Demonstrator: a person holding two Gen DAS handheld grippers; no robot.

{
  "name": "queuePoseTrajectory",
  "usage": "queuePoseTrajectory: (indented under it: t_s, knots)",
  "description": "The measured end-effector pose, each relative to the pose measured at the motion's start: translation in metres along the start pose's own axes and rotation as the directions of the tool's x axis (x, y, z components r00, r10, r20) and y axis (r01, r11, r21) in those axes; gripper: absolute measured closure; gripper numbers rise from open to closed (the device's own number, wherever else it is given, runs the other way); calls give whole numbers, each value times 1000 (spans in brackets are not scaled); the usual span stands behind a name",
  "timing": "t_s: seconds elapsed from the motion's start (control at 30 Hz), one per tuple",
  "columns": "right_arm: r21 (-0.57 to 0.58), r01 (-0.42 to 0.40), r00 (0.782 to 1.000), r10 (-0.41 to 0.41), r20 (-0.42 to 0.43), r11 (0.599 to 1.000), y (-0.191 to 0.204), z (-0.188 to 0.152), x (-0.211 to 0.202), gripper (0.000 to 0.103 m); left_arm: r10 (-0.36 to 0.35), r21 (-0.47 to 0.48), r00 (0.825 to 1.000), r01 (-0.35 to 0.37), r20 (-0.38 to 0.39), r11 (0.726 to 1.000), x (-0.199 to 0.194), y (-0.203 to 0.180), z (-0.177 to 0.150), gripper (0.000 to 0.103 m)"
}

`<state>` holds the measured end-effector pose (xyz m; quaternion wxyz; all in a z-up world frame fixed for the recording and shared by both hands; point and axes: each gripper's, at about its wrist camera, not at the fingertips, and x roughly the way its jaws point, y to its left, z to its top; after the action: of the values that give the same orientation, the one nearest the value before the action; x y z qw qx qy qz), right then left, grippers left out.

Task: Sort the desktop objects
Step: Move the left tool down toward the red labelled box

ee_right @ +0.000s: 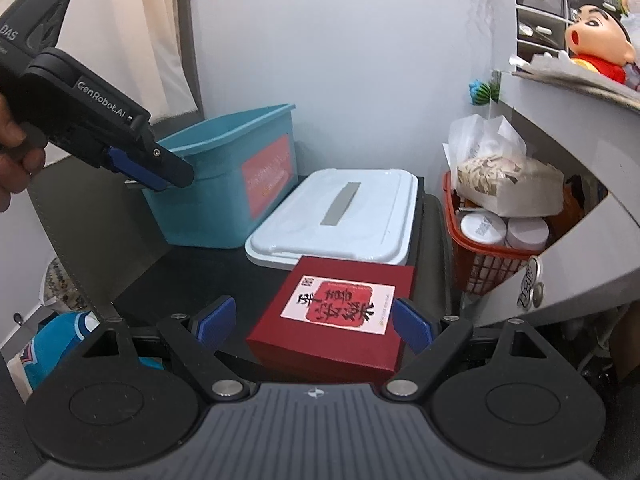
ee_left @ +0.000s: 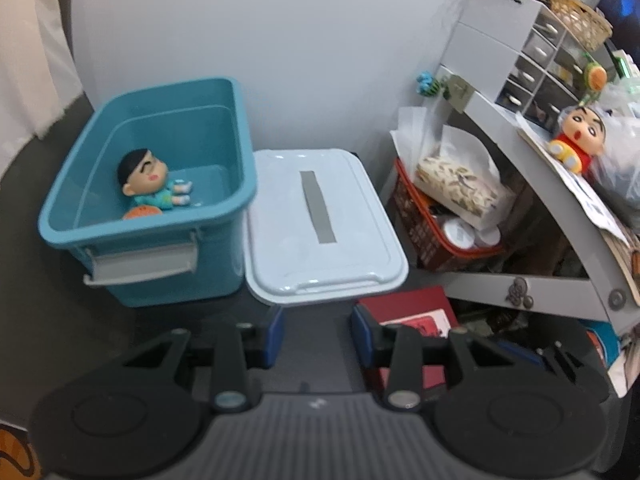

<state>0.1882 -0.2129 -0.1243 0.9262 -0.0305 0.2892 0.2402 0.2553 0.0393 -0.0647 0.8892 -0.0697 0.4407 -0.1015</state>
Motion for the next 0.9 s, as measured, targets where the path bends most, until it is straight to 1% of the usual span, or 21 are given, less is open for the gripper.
queuePoseTrajectory:
  t_s: [0.4, 0.63, 0.8, 0.9]
  knots:
    - [8, 7, 1000, -6, -26, 1000, 1, -12, -7, 14, -49, -39, 999, 48, -24, 998, 23, -1, -20, 62]
    - [25, 18, 999, -17, -37, 1000, -3, -16, -9, 14, -64, -41, 997, 62, -43, 997, 39, -5, -27, 61]
    - [47, 4, 999, -2, -48, 999, 1, -18, -8, 14, -73, -39, 996, 71, -58, 997, 47, -7, -31, 61]
    - [28, -1, 999, 2, -46, 1000, 6, -18, -7, 14, -73, -43, 995, 71, -61, 997, 51, -7, -32, 61]
